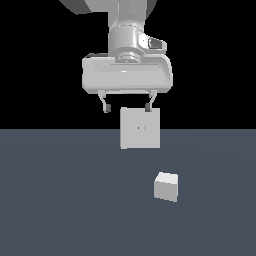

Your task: Plug the charger into the wall socket.

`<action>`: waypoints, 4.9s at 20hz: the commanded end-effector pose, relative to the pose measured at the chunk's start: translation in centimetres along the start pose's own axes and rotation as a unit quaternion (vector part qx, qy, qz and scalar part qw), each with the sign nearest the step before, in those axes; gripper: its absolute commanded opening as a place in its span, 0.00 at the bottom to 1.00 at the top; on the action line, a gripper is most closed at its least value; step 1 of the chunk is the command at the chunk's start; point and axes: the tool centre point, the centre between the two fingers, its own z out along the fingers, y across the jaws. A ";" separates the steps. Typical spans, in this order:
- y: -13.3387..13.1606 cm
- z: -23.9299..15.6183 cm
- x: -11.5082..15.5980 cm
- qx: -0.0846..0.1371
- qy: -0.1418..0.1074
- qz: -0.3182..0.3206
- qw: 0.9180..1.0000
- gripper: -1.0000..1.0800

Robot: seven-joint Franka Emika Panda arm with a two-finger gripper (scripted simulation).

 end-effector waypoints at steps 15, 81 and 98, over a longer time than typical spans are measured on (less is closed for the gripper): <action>1.8 2.0 -2.2 0.001 0.019 0.054 0.998 0.96; 5.7 13.3 -8.7 0.003 0.077 0.198 0.977 0.00; 5.4 7.6 -5.5 0.007 0.080 0.012 0.997 0.00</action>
